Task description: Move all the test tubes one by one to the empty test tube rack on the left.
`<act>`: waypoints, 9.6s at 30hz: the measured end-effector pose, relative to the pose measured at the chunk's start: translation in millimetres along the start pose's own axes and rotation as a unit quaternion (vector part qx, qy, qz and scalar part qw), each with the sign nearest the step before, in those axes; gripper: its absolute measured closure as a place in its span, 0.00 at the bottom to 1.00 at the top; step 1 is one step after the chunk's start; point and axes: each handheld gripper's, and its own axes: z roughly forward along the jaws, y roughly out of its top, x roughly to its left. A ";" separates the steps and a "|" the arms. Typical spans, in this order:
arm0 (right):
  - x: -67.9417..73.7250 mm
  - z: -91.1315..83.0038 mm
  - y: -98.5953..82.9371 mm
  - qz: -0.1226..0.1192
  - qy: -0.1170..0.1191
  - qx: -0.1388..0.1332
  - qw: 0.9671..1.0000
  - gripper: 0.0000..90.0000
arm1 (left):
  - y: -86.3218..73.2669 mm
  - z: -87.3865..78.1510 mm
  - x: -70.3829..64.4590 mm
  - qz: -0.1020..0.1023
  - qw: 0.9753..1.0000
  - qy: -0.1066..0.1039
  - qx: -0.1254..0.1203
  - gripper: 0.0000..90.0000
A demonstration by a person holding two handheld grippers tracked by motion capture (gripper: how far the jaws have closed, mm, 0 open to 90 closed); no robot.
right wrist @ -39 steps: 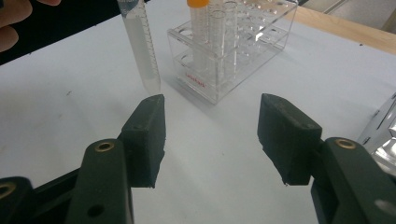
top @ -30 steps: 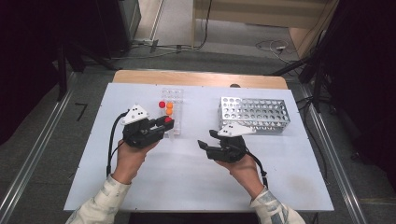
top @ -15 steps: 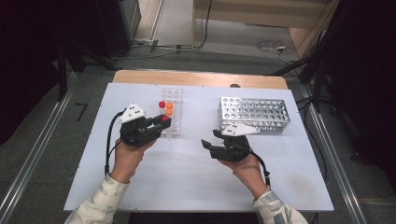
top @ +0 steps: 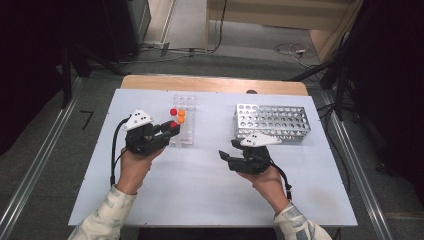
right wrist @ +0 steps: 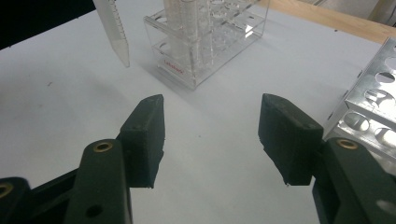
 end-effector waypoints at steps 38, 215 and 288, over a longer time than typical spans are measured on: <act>-7.6 -4.8 -9.4 0.008 -0.002 0.009 1.000 0.42 | 23.0 -8.4 12.4 -0.010 1.000 0.017 -0.016 0.78; -27.6 -17.8 -21.3 0.030 -0.026 0.015 0.999 0.37 | -21.3 5.1 32.1 -0.033 0.993 0.116 0.008 0.21; -86.1 -85.4 -73.8 0.090 -0.105 -0.003 0.990 0.32 | -75.0 -39.4 44.3 -0.050 0.988 0.140 0.035 0.18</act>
